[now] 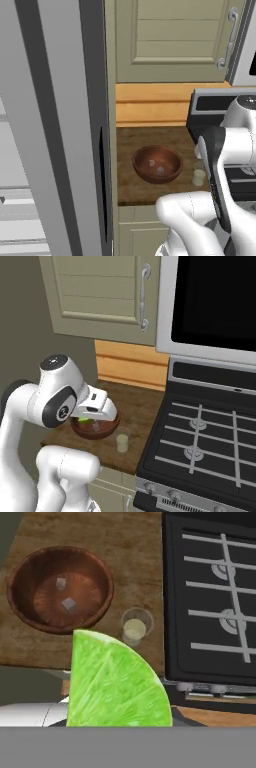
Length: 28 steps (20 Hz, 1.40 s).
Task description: Grab a lemon wedge from the fridge and one ice cube from the ice bowl, and put them in the glass of lemonade.
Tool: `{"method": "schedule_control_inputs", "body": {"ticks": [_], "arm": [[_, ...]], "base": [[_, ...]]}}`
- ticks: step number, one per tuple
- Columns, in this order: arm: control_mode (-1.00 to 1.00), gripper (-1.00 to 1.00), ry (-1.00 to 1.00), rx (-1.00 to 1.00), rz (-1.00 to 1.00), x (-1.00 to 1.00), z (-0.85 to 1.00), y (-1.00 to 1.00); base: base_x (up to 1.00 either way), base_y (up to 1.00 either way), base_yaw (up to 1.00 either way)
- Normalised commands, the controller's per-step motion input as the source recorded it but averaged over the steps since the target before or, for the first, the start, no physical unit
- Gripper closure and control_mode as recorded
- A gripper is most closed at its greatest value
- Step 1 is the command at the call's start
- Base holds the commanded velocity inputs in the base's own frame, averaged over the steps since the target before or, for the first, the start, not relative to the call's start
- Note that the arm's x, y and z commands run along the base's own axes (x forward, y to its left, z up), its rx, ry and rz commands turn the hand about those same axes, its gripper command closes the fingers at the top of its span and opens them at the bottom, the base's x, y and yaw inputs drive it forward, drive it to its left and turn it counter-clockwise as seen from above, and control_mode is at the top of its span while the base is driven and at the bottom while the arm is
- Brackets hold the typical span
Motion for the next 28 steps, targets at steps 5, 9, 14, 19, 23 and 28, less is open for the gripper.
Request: {"method": "schedule_control_inputs", "body": {"ticks": [5, 9, 14, 19, 23, 28], "arm": [[-1.0, 1.0, 0.02, -0.03, 0.0, 0.39, -0.47, -0.12], [-1.0, 1.0, 0.01, -0.05, 0.0, 0.34, -0.34, 0.0], [-1.0, 1.0, 0.0, -0.04, 0.0, 0.34, -0.27, 0.0], [-1.0, 1.0, 0.0, 0.0, 0.01, 0.25, -0.18, -0.01], [-1.0, 1.0, 0.0, 0.0, 0.07, 0.42, -0.11, -0.32], [-1.0, 1.0, 0.0, 0.0, 0.11, 0.27, -0.17, -0.21]], "base": [[0.0, 0.0, 0.0], [0.0, 0.0, 0.0], [0.0, 0.0, 0.0], [0.0, 0.0, 0.0], [0.0, 0.0, 0.0], [0.0, 0.0, 0.0]]}}
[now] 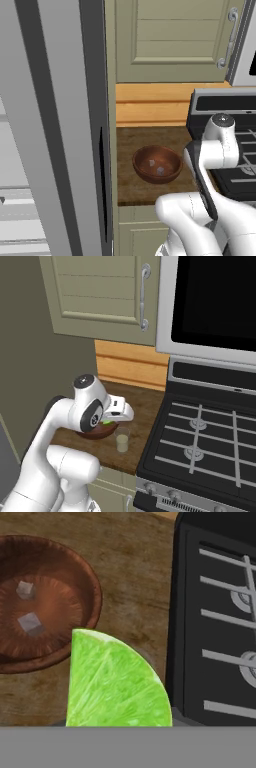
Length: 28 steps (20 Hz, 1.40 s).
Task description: Grab a lemon wedge from the fridge and one ice cube from the ice bowl, and put them in the glass of lemonade.
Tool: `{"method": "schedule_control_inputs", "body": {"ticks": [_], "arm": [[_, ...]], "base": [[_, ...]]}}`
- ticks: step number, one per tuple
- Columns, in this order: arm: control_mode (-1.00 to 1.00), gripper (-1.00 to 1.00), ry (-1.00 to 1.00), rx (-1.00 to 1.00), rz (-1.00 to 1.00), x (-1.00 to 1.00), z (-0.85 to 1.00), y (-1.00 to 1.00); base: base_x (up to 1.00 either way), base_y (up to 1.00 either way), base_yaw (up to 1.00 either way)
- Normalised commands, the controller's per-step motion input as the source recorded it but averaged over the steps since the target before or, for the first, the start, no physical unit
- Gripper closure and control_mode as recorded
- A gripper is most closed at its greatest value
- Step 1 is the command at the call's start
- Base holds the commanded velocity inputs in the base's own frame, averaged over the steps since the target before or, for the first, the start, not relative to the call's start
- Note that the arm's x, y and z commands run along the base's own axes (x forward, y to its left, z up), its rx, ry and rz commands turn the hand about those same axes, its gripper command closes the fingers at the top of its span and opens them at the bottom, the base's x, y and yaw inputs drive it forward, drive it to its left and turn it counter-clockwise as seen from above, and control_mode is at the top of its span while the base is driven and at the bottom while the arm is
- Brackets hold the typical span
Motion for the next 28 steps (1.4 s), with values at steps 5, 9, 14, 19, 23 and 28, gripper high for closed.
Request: {"method": "schedule_control_inputs", "body": {"ticks": [5, 9, 14, 19, 23, 28], "arm": [[-1.0, 1.0, 0.0, 0.0, 0.12, 0.06, -0.13, -0.04], [-1.0, 1.0, 0.0, 0.0, 0.07, 0.0, -0.14, 0.0], [-1.0, 1.0, 0.0, 0.0, 0.04, 0.0, -0.09, 0.0], [-1.0, 1.0, 0.0, -0.01, 0.01, 0.0, -0.16, 0.0], [-1.0, 1.0, 0.0, 0.0, 0.0, 0.03, -0.13, 0.0], [-1.0, 1.0, 0.0, 0.0, 0.0, 0.1, -0.06, 0.0]], "base": [[0.0, 0.0, 0.0], [0.0, 0.0, 0.0], [0.0, 0.0, 0.0], [0.0, 0.0, 0.0], [0.0, 0.0, 0.0], [0.0, 0.0, 0.0]]}}
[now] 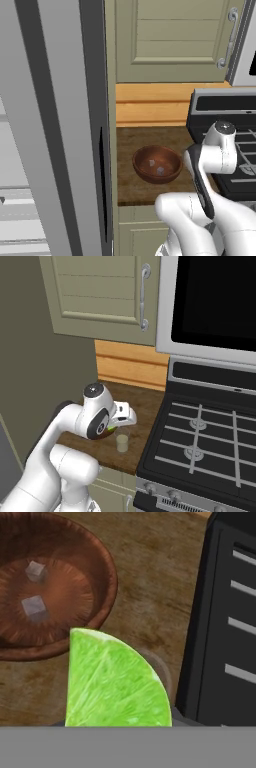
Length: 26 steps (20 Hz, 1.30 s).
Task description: Grab a lemon wedge from the fridge and one ice cube from the ice bowl, and put them in the glass of lemonade.
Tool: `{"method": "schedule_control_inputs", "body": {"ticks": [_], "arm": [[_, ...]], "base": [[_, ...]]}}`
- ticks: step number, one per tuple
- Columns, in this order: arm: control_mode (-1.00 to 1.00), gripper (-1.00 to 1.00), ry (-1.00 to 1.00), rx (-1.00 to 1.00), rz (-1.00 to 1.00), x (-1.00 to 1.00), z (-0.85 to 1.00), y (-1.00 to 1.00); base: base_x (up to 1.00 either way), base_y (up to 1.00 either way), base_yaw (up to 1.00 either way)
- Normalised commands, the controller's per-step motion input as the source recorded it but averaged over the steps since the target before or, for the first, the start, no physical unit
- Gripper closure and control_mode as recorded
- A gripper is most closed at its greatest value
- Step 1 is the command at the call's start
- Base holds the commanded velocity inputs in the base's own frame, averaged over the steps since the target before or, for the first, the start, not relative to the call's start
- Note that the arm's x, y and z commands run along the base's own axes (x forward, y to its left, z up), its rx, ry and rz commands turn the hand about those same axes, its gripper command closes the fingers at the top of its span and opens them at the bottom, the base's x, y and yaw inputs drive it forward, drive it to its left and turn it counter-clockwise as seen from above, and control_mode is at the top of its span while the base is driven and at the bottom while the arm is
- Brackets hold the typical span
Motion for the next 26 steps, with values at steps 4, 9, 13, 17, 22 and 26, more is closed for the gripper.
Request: {"method": "schedule_control_inputs", "body": {"ticks": [4, 9, 13, 17, 22, 26], "arm": [[-1.0, 1.0, 0.0, 0.0, 0.0, 0.1, -0.01, -0.01], [-1.0, 1.0, 0.0, 0.0, 0.0, 0.0, -0.02, -0.03], [-1.0, 1.0, 0.0, 0.0, 0.01, 0.0, -0.04, -0.01], [-1.0, 1.0, 0.0, 0.03, 0.03, 0.0, -0.02, 0.0], [-1.0, 1.0, 0.0, 0.03, 0.02, 0.0, 0.0, -0.08], [-1.0, 1.0, 0.0, 0.0, 0.0, 0.0, 0.0, -0.23]], "base": [[0.0, 0.0, 0.0], [0.0, 0.0, 0.0], [0.0, 0.0, 0.0], [0.0, 0.0, 0.0], [0.0, 0.0, 0.0], [0.0, 0.0, 0.0]]}}
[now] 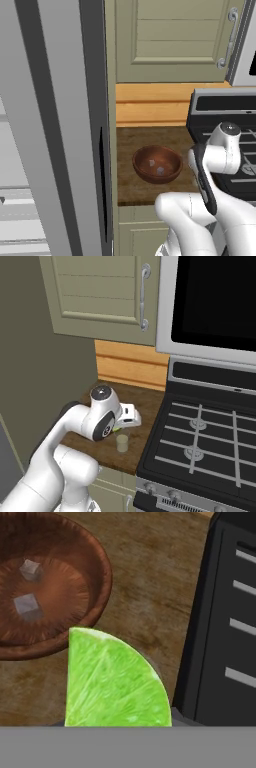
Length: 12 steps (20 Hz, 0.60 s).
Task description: Grab a lemon wedge from the fridge and one ice cube from the ice bowl, and put them in the glass of lemonade.
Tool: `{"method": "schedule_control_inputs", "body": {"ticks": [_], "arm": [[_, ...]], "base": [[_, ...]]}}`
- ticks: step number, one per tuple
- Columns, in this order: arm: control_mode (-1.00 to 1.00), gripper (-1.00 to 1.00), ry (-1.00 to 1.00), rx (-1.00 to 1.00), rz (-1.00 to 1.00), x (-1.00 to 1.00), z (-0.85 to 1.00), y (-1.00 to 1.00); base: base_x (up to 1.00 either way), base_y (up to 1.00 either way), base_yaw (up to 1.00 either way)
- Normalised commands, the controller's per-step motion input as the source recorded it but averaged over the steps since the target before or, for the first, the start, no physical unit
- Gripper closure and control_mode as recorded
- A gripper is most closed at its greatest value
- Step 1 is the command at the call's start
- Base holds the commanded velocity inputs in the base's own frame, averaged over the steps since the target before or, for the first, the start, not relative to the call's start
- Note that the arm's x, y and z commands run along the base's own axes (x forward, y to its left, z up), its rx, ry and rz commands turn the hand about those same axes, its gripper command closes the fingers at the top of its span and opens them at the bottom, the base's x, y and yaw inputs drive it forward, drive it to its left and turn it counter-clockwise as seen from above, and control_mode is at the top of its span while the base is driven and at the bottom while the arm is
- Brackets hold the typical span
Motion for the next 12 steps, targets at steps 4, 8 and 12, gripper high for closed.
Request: {"method": "schedule_control_inputs", "body": {"ticks": [4, 8, 12], "arm": [[-1.0, 1.0, 0.0, 0.0, 0.0, 0.0, 0.0, -0.13], [-1.0, 1.0, 0.0, 0.0, 0.0, 0.07, 0.0, -0.02], [-1.0, 1.0, 0.0, 0.0, 0.0, 0.15, -0.04, 0.0]], "base": [[0.0, 0.0, 0.0], [0.0, 0.0, 0.0], [0.0, 0.0, 0.0]]}}
